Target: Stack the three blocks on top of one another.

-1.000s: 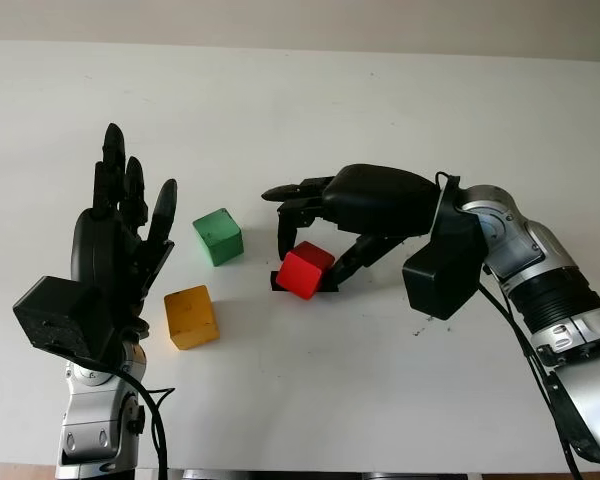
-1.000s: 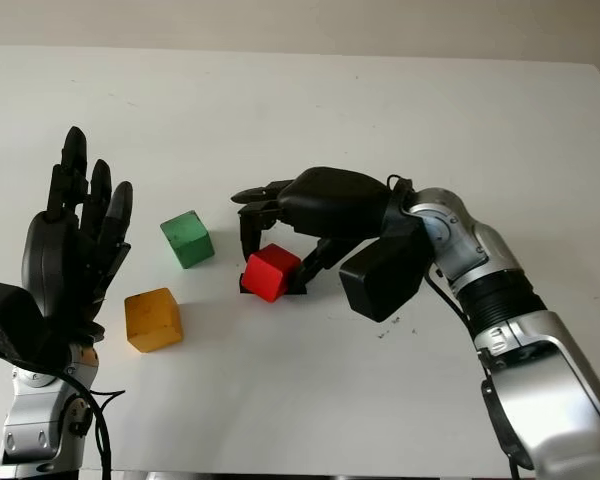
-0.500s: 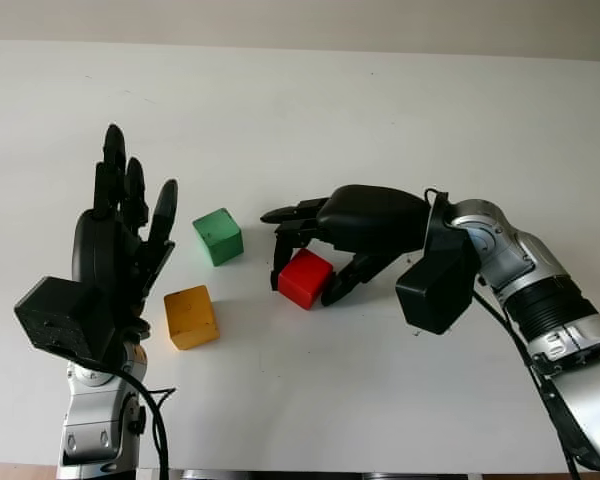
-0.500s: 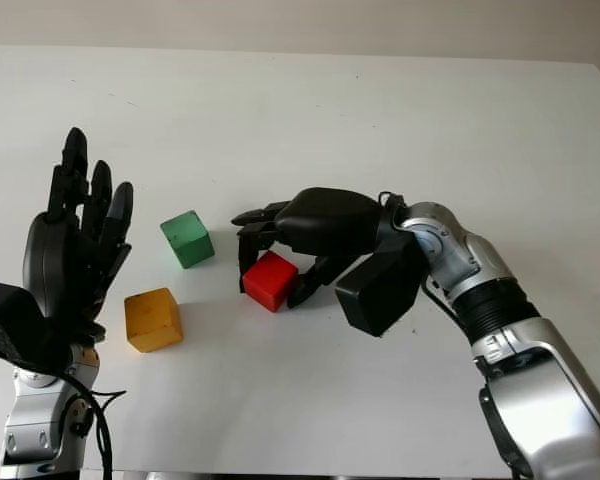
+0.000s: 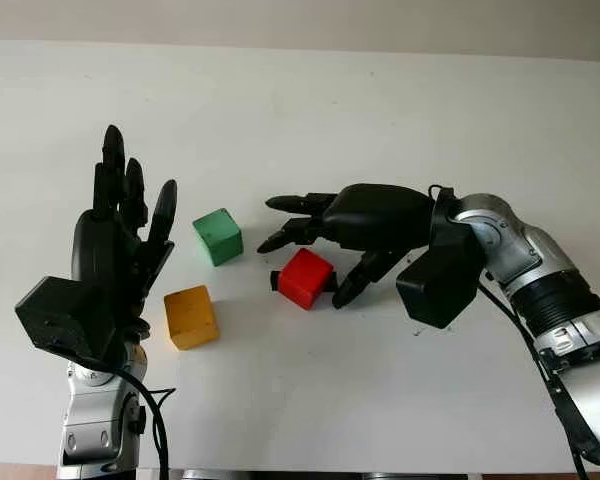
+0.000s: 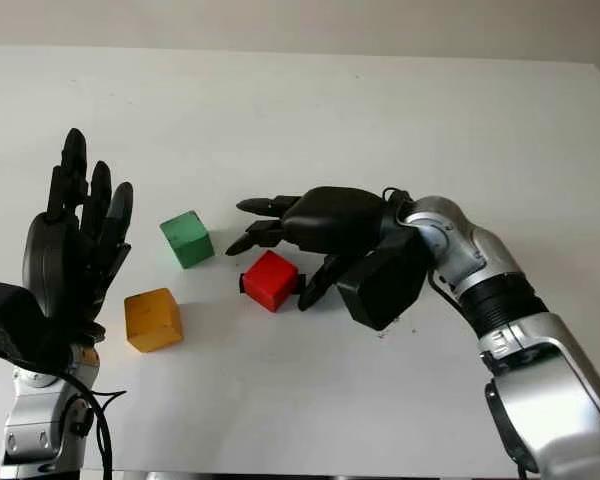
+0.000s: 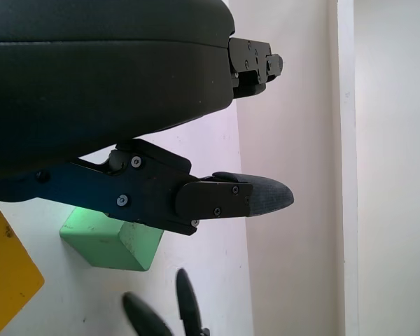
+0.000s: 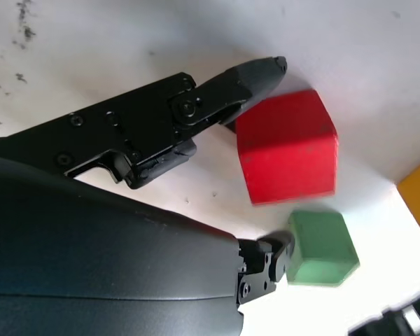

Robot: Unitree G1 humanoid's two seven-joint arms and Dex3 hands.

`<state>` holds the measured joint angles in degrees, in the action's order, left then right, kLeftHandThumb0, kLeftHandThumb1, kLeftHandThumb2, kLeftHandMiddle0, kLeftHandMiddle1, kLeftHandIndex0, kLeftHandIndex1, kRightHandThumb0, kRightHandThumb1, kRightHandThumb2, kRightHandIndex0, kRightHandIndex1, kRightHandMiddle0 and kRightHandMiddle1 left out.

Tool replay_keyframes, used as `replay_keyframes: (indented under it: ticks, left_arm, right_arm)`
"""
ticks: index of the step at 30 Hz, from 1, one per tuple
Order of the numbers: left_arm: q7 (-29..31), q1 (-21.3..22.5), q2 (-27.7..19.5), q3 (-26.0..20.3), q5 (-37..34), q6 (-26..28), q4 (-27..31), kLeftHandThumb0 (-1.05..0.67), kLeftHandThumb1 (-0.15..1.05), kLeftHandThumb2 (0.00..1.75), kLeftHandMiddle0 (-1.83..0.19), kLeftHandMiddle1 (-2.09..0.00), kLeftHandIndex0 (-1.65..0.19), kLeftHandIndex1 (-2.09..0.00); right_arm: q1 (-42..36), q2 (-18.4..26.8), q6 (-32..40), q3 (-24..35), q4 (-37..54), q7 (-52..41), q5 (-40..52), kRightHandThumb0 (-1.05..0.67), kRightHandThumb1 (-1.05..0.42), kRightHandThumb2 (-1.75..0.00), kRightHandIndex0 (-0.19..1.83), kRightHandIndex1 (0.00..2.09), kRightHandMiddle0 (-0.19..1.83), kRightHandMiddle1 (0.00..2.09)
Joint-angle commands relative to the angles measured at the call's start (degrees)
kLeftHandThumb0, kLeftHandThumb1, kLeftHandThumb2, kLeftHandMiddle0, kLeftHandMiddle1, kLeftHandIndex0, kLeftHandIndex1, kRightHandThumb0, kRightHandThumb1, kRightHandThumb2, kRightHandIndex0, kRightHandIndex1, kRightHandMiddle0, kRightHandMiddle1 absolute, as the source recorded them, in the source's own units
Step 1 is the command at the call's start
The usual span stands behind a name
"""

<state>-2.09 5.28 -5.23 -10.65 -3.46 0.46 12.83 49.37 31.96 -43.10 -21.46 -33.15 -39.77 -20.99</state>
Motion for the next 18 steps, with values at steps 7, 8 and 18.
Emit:
replay_keyframes:
  ticks: [7,8,18]
  left_arm:
    - [0.5,-1.3,-0.3,0.0,-0.4,0.2,3.4,-0.51,1.05,0.35,0.01,-0.05,0.03,-0.06]
    - [0.6,-1.5,-0.2,0.1,-0.5,0.6,4.2,-0.51,1.05,0.35,0.01,-0.05,0.03,-0.05]
    - [-0.3,-5.8,-3.9,1.5,9.9,6.6,14.5,-0.58,1.05,0.31,-0.16,-0.1,-0.07,-0.1]
  right_arm:
    - [-2.8,1.1,20.2,9.7,15.3,-6.7,17.5,-0.91,-1.04,-0.11,-0.17,0.02,-0.06,0.17]
    - [-4.1,0.8,24.0,11.3,17.6,-6.4,19.9,-0.91,-1.04,-0.16,-0.16,0.03,-0.08,0.15]
    - [-18.7,-3.8,39.2,19.5,27.9,4.1,26.4,-0.9,-1.05,-0.59,-0.19,0.0,-0.19,0.0]
